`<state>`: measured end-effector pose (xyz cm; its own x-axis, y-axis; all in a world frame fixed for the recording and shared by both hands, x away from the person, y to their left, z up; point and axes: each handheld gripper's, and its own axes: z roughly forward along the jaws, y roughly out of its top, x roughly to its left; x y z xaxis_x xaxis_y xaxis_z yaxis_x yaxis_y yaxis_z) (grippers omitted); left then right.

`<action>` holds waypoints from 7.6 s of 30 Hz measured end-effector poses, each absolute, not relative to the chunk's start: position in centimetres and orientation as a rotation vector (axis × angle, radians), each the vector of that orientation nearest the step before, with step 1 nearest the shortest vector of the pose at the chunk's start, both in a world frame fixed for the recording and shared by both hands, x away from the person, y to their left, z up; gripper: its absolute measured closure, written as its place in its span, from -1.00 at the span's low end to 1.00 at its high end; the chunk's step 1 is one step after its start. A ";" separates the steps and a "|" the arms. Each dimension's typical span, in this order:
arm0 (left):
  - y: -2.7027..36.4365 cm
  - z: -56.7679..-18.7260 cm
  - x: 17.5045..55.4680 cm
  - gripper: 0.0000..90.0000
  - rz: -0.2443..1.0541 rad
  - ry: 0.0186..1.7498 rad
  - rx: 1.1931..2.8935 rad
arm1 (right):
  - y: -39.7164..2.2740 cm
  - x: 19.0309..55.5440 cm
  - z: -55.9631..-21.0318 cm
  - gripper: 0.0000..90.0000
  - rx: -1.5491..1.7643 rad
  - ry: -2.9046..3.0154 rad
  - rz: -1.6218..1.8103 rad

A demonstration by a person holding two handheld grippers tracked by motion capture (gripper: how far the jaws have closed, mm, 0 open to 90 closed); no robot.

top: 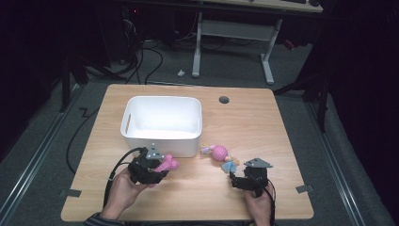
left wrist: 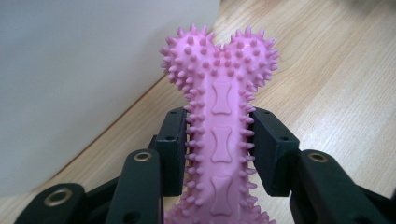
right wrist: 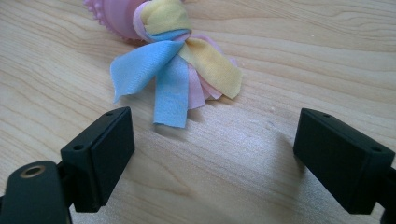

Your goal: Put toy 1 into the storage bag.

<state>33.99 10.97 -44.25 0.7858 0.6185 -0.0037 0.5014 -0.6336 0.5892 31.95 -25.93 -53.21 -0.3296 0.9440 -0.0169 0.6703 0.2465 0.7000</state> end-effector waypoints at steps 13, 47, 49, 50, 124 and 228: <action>12.8 -41.0 33.3 0.31 0.359 0.836 2.348 | -25.9 32.0 -53.2 -0.73 1.466 2.088 0.839; 15.6 -34.1 36.9 0.31 0.350 0.846 2.253 | -25.9 31.9 -53.2 -0.71 1.464 2.090 0.840; 15.7 -33.8 37.3 0.31 0.349 0.851 2.242 | -25.9 31.9 -53.2 -0.71 1.464 2.090 0.840; 15.7 -33.6 37.5 0.31 0.353 0.853 2.244 | -25.9 31.9 -53.2 -0.71 1.464 2.090 0.840; 9.2 -37.7 46.4 0.29 0.327 0.892 2.363 | -25.9 31.9 -53.2 -0.71 1.458 2.094 0.841; 20.7 -41.7 32.3 -0.25 0.420 1.025 1.977 | -25.8 31.8 -53.2 -0.69 1.458 2.093 0.844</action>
